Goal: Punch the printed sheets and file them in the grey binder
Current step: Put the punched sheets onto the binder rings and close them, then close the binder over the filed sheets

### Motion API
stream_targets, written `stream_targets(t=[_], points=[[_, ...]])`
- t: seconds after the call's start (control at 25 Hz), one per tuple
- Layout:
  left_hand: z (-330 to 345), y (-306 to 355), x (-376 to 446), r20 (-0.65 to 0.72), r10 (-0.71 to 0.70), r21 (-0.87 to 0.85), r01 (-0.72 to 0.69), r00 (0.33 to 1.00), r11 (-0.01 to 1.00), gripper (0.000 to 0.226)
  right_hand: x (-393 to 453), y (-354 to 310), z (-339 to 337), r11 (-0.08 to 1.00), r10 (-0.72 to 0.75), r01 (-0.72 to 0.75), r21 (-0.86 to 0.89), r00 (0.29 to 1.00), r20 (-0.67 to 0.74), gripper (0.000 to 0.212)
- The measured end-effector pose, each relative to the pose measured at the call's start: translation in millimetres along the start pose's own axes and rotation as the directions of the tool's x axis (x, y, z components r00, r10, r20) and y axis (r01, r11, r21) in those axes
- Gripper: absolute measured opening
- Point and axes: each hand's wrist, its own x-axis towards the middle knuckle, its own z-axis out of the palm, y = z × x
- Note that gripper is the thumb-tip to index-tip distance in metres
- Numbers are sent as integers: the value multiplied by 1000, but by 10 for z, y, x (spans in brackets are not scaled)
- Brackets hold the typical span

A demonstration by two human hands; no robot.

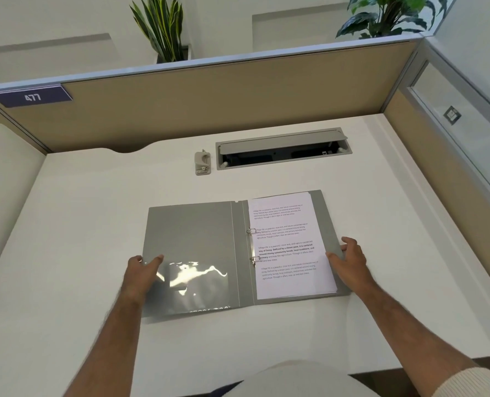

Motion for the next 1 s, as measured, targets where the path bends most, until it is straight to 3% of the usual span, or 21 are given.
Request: stream_targets(t=[0.16, 0.44, 0.68, 0.84, 1.0], points=[[-34, 65, -133, -38, 20, 7, -20, 999, 1000, 59, -21, -22, -1, 990, 51, -52, 129, 999, 11, 62], [-305, 369, -482, -100, 193, -26, -196, 976, 980, 35, -43, -55, 13, 997, 28, -31, 72, 999, 43, 71], [-298, 816, -990, -19, 358, -80, -359, 933, 930, 26, -90, -58, -24, 995, 29, -34, 90, 998, 55, 73], [-74, 1125, -1422, 56, 472, -27, -471, 880, 882, 48, -118, -55, -56, 995, 23, -30, 93, 997, 73, 74], [337, 1275, -1820, 236, 574, -61, -577, 784, 814, 61, -142, -82, -117, 993, 21, -33, 116, 994, 107, 69]])
